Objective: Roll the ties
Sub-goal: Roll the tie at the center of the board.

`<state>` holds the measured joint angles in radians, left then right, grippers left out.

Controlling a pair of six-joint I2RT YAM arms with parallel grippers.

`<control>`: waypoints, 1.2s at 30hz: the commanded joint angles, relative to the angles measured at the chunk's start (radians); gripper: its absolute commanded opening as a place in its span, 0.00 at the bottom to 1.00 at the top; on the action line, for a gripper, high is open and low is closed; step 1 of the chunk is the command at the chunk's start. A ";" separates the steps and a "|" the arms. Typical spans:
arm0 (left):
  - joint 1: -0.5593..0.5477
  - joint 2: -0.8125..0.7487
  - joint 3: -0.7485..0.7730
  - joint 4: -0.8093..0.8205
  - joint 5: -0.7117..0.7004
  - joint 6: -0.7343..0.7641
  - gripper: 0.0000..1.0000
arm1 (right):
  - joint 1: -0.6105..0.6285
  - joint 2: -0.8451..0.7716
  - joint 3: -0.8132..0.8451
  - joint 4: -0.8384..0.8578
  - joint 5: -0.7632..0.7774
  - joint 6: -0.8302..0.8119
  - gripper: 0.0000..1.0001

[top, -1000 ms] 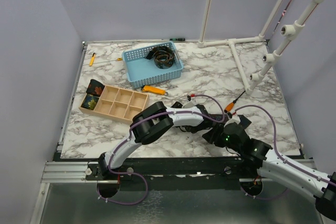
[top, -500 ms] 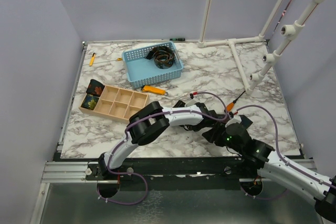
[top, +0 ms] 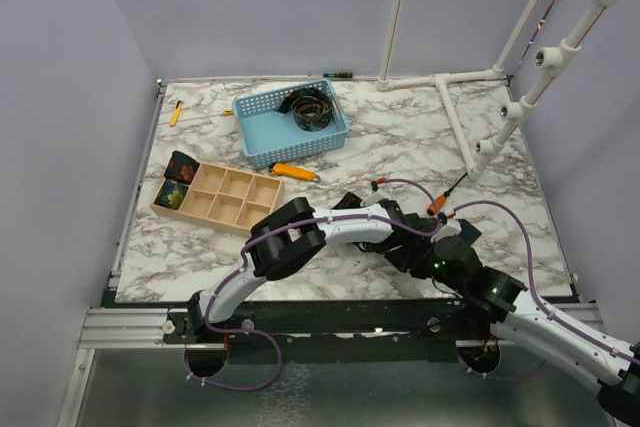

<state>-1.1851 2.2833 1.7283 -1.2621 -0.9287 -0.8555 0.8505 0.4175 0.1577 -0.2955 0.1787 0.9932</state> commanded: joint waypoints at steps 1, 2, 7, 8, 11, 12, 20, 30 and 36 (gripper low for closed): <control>-0.017 -0.013 0.035 0.027 0.032 0.009 0.64 | -0.001 -0.030 0.003 -0.026 -0.032 -0.026 0.47; -0.016 -0.025 0.034 0.033 0.033 0.010 0.65 | -0.001 -0.043 0.005 -0.026 -0.038 -0.033 0.47; -0.016 -0.073 0.039 0.040 0.036 0.022 0.65 | 0.000 -0.116 0.018 -0.014 -0.071 -0.077 0.47; -0.016 -0.083 0.041 0.040 0.036 0.023 0.66 | -0.002 -0.130 0.021 -0.010 -0.079 -0.087 0.47; -0.015 -0.118 0.038 0.040 0.035 0.024 0.66 | -0.001 -0.164 0.029 -0.001 -0.107 -0.110 0.49; -0.012 -0.134 0.036 0.040 0.036 0.026 0.66 | -0.001 -0.173 0.031 0.003 -0.118 -0.116 0.50; 0.027 -0.287 -0.005 0.045 0.040 0.038 0.67 | -0.001 -0.179 0.047 0.103 -0.261 -0.195 0.60; 0.427 -0.894 -0.552 0.680 0.686 0.365 0.71 | -0.001 0.413 0.223 0.275 -0.267 -0.182 0.56; 0.711 -1.041 -0.804 0.960 1.113 0.385 0.91 | 0.003 0.758 0.398 0.395 -0.234 -0.127 0.52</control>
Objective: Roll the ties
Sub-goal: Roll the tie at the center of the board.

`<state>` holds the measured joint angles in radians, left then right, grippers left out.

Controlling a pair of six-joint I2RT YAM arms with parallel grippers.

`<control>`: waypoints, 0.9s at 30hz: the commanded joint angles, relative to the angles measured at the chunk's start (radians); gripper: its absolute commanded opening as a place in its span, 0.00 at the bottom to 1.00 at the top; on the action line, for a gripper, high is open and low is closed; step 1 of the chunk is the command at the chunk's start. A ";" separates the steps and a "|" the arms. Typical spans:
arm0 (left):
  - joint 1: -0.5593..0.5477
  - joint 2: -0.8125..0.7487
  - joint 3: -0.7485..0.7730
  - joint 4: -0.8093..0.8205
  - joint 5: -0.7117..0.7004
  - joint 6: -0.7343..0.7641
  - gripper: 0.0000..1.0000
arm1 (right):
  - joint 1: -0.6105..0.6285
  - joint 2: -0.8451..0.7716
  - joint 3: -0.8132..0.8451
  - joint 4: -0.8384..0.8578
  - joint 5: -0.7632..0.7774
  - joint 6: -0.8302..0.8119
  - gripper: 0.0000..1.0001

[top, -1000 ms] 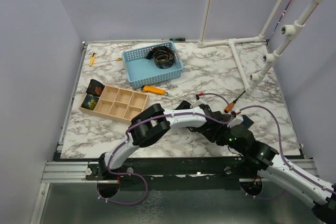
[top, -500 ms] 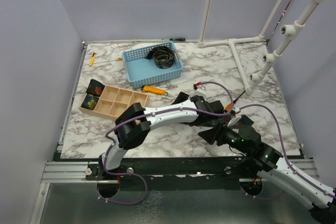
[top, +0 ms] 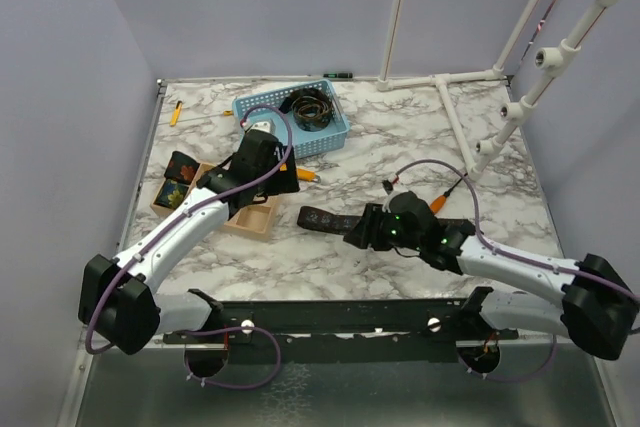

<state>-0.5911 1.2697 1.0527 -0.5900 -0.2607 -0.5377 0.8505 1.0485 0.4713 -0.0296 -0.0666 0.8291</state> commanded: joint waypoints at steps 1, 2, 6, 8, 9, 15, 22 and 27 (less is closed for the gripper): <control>0.146 -0.032 -0.151 0.317 0.518 0.055 0.93 | 0.003 0.166 0.108 0.139 0.031 0.053 0.52; 0.169 -0.033 -0.168 0.338 0.551 0.046 0.95 | 0.003 0.210 0.138 0.140 0.039 0.065 0.52; 0.197 -0.017 -0.200 0.378 0.627 0.045 0.99 | 0.004 0.369 0.257 0.130 0.045 0.074 0.51; 0.202 0.007 -0.208 0.380 0.635 0.040 0.99 | 0.003 0.432 0.301 0.125 0.053 0.075 0.50; 0.206 0.026 -0.211 0.380 0.644 0.037 0.99 | 0.003 0.460 0.323 0.114 0.060 0.076 0.49; 0.211 0.090 -0.256 0.395 0.634 0.032 0.99 | -0.006 0.558 0.396 0.060 0.102 0.062 0.45; 0.211 0.133 -0.279 0.396 0.648 0.056 0.95 | -0.045 0.589 0.354 0.059 0.093 0.058 0.39; 0.211 0.170 -0.285 0.405 0.685 0.062 0.92 | -0.059 0.579 0.315 0.073 0.093 0.052 0.37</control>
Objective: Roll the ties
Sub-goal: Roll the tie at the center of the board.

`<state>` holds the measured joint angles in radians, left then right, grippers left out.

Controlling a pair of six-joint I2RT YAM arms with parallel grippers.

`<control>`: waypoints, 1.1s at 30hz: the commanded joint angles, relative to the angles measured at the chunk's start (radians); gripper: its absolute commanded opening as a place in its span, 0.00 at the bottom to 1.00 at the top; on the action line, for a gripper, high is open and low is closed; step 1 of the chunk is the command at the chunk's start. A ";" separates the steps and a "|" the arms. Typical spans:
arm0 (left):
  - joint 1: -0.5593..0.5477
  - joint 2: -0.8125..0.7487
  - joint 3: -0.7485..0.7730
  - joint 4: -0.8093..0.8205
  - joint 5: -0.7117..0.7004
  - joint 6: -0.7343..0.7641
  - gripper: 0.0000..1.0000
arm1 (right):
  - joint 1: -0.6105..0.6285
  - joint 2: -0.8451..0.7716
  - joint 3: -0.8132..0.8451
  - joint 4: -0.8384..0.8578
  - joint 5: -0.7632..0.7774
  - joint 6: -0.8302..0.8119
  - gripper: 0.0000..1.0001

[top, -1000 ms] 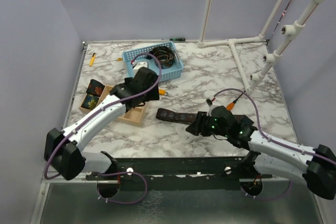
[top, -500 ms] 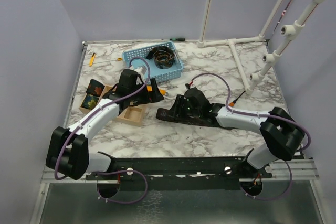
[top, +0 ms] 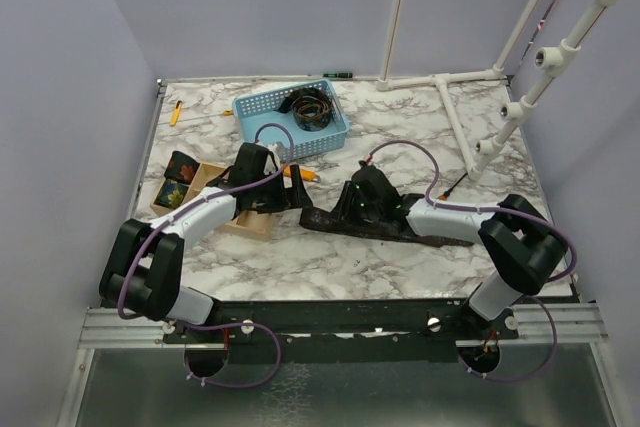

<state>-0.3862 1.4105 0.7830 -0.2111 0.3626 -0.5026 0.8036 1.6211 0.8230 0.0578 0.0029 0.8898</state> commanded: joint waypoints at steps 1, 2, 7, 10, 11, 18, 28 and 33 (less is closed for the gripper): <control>0.006 0.032 -0.016 0.030 0.068 0.026 0.93 | -0.015 0.004 -0.048 -0.012 0.023 -0.010 0.37; 0.006 0.035 -0.017 0.033 0.078 0.027 0.92 | -0.021 0.002 -0.056 -0.006 0.023 -0.013 0.37; 0.006 0.056 -0.021 0.052 0.101 0.023 0.92 | -0.030 0.003 -0.081 0.023 0.006 -0.031 0.37; 0.002 0.074 -0.034 0.076 0.133 0.009 0.92 | -0.030 0.015 -0.076 0.009 0.015 -0.046 0.36; -0.002 0.080 -0.039 0.084 0.141 0.003 0.92 | -0.032 0.018 -0.078 0.003 0.021 -0.047 0.36; -0.077 0.141 -0.041 0.129 0.156 -0.014 0.89 | -0.055 0.000 -0.152 0.044 0.013 -0.041 0.34; -0.102 0.216 -0.025 0.181 0.214 -0.026 0.75 | -0.066 0.007 -0.189 0.086 0.002 -0.047 0.32; -0.089 0.225 -0.016 0.185 0.199 -0.027 0.77 | -0.066 0.009 -0.195 0.099 0.002 -0.052 0.32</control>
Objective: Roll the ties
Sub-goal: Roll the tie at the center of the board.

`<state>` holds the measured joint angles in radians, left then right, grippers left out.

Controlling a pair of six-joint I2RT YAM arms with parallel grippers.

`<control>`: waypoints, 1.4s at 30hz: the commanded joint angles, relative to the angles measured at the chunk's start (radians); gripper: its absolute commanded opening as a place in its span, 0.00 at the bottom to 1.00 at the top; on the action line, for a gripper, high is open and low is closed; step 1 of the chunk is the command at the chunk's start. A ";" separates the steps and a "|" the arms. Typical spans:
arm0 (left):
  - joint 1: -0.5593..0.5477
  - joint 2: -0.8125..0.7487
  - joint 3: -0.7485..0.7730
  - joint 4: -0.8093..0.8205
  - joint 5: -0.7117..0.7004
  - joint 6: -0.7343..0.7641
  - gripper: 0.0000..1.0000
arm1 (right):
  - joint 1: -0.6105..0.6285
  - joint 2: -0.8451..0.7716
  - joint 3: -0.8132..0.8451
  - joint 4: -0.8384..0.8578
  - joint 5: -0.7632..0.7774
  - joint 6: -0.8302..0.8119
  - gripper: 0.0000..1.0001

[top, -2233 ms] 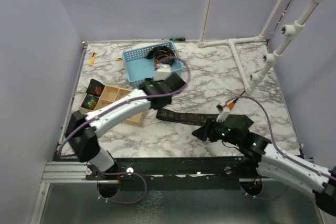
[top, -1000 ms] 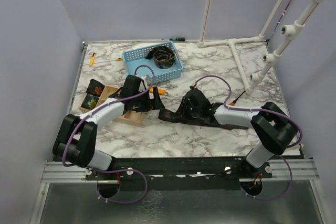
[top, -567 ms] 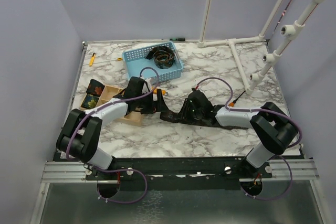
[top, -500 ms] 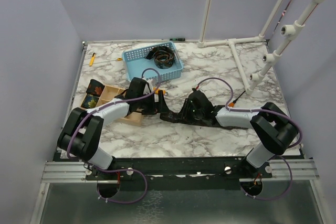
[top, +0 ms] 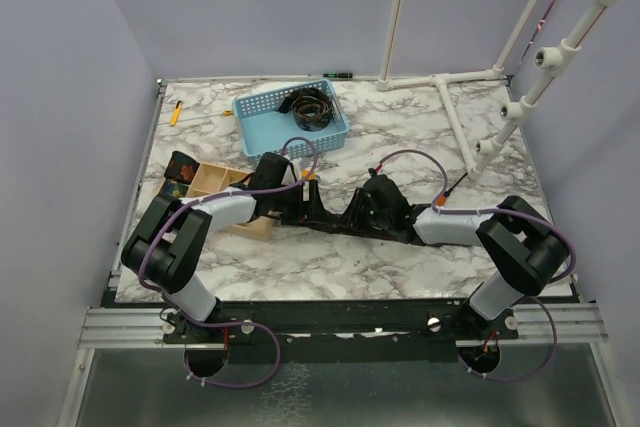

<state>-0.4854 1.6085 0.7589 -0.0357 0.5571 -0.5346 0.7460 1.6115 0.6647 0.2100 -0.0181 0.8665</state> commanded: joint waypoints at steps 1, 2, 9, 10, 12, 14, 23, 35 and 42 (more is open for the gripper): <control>0.019 0.027 0.007 0.009 0.005 0.007 0.77 | -0.008 0.019 -0.037 -0.052 0.023 -0.030 0.32; 0.026 0.028 0.007 0.009 0.009 0.007 0.76 | -0.008 0.018 -0.037 -0.051 0.023 -0.030 0.32; 0.036 0.038 0.008 0.015 0.067 0.016 0.66 | -0.008 0.021 -0.035 -0.041 -0.006 -0.037 0.31; 0.036 0.039 0.008 0.018 0.072 0.017 0.65 | -0.008 0.021 -0.033 -0.038 -0.007 -0.037 0.31; 0.036 0.044 0.008 0.026 0.084 0.017 0.63 | -0.008 0.023 -0.033 -0.032 -0.011 -0.037 0.31; 0.036 0.050 0.010 0.032 0.094 0.011 0.57 | -0.008 0.026 -0.032 -0.028 -0.015 -0.035 0.31; 0.031 0.039 0.010 0.033 0.098 0.003 0.25 | -0.007 0.039 -0.022 -0.026 -0.026 -0.031 0.29; 0.002 -0.067 0.015 -0.168 -0.126 -0.007 0.00 | -0.008 -0.078 -0.035 -0.068 -0.037 -0.016 0.44; -0.049 -0.132 0.130 -0.456 -0.457 0.035 0.00 | -0.007 -0.297 -0.133 -0.136 0.007 -0.042 0.43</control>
<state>-0.5018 1.5223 0.8013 -0.2756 0.3691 -0.5346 0.7403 1.4208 0.5903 0.1440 -0.0532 0.8539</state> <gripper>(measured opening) 0.269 0.442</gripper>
